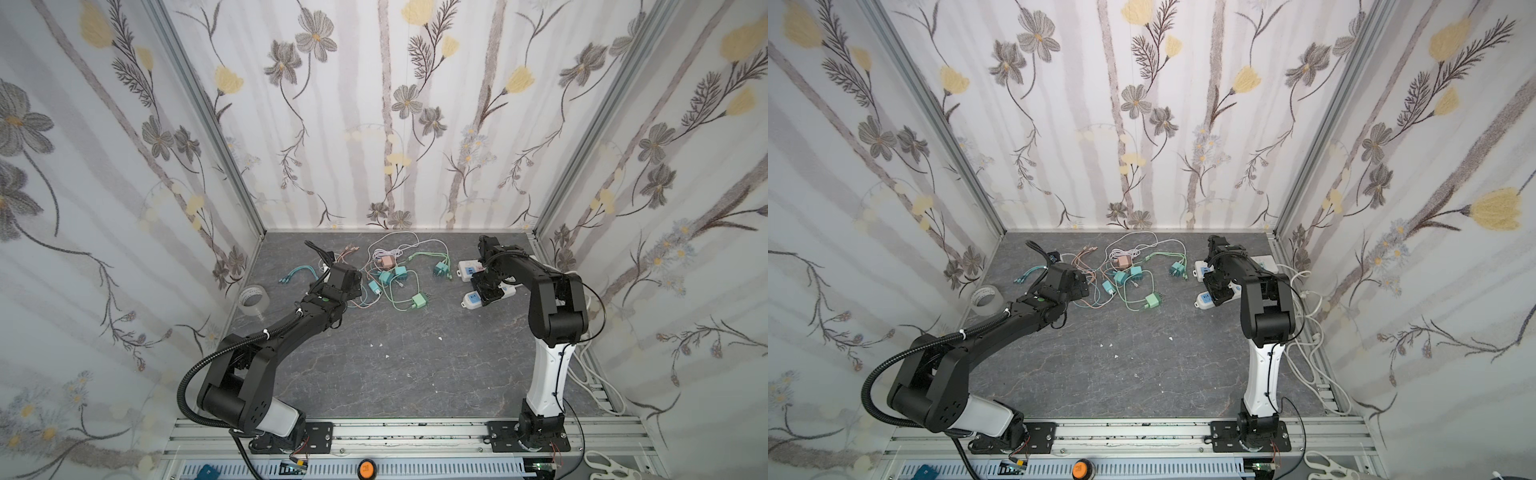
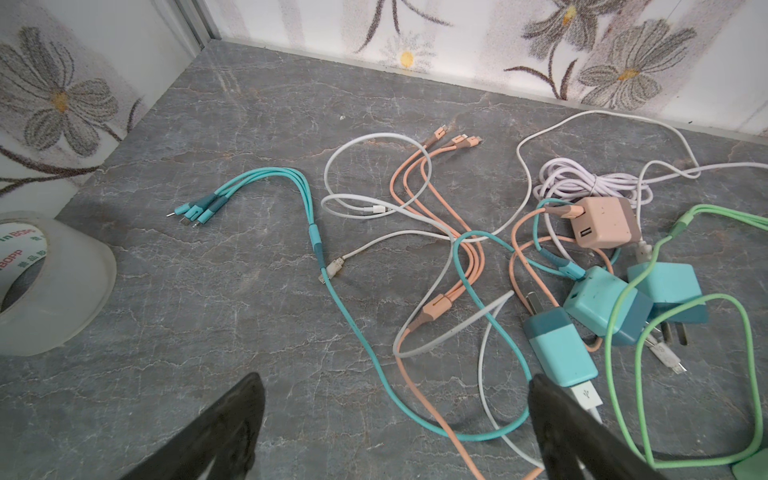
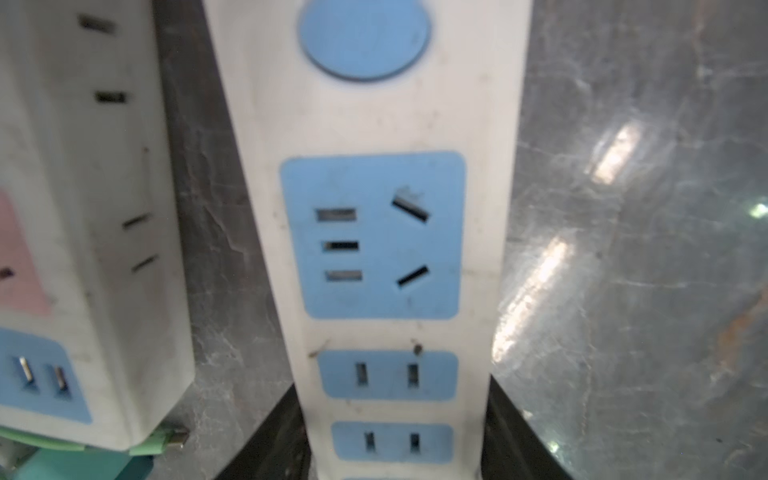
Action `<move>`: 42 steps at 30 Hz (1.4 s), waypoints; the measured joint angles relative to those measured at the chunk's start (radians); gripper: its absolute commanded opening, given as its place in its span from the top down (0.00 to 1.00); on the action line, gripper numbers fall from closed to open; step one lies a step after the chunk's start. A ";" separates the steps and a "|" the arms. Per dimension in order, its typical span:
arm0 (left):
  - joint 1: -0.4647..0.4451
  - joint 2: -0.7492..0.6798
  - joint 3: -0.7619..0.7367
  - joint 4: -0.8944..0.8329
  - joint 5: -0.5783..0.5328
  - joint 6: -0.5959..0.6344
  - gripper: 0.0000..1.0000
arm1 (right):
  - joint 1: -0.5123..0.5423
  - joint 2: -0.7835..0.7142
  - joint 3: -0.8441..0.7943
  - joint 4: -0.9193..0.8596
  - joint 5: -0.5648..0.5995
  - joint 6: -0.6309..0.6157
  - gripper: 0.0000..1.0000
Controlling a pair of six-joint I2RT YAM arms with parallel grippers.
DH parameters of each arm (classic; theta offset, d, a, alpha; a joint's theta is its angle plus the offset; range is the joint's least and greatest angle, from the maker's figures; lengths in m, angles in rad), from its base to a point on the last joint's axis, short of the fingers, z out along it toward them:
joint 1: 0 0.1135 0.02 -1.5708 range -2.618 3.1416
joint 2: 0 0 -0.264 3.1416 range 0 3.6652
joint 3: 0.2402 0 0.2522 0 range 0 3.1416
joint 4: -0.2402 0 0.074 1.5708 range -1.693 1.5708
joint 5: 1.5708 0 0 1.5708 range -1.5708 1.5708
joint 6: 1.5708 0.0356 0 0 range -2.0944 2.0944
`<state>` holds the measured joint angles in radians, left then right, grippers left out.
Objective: Insert the plug
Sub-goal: 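Reach right gripper to the short blue-socket strip while left arm nears cables, then grasp the short blue-socket strip with the right gripper and drag it toward the table center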
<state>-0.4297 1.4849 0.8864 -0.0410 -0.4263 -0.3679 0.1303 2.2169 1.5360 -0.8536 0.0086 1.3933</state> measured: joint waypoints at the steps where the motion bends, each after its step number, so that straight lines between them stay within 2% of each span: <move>1: -0.001 0.002 0.000 0.000 0.006 0.004 0.00 | 0.004 -0.020 -0.027 0.001 0.000 0.015 0.51; 7: -0.018 0.011 0.005 -0.016 0.051 0.025 0.00 | 0.085 -0.119 -0.198 0.019 0.000 0.149 0.50; 12: -0.029 -0.021 -0.033 -0.014 0.118 0.019 0.00 | 0.234 -0.191 -0.303 0.044 -0.002 0.306 0.50; 18: -0.035 -0.079 -0.097 -0.015 0.174 -0.029 0.00 | 0.437 -0.181 -0.306 0.084 -0.001 0.471 0.48; 21: -0.046 -0.108 -0.122 -0.016 0.191 -0.052 0.00 | 0.526 -0.160 -0.278 0.093 -0.010 0.539 0.43; 23: -0.056 -0.121 -0.131 -0.021 0.204 -0.057 0.00 | 0.563 -0.147 -0.261 0.105 -0.031 0.563 0.35; 26: -0.076 -0.129 -0.132 -0.032 0.215 -0.063 0.00 | 0.583 -0.144 -0.266 0.142 -0.094 0.580 0.23; 29: -0.108 -0.129 -0.131 -0.048 0.218 -0.062 0.00 | 0.573 -0.221 -0.331 0.165 -0.081 0.584 0.15; 33: -0.162 -0.106 -0.103 -0.063 0.220 -0.052 0.00 | 0.537 -0.418 -0.448 0.155 -0.005 0.517 0.10; 36: -0.210 -0.063 -0.073 -0.067 0.228 -0.019 0.00 | 0.486 -0.565 -0.511 0.149 0.084 0.378 0.12; 38: -0.253 -0.024 -0.044 -0.070 0.233 0.007 0.00 | 0.435 -0.660 -0.552 0.171 0.135 0.230 0.19; 39: -0.275 0.000 -0.025 -0.071 0.238 0.023 0.00 | 0.408 -0.692 -0.575 0.204 0.146 0.138 0.26; 40: -0.296 0.024 -0.006 -0.072 0.244 0.034 0.00 | 0.373 -0.718 -0.605 0.259 0.144 0.021 0.35; 42: -0.335 0.080 0.040 -0.075 0.254 0.066 0.00 | 0.312 -0.730 -0.637 0.333 0.109 -0.187 0.46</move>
<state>-0.7643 1.5654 0.9260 -0.1162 -0.1719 -0.3019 0.4419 1.4868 0.8989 -0.5205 0.1181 1.2060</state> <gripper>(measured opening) 0.997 0.619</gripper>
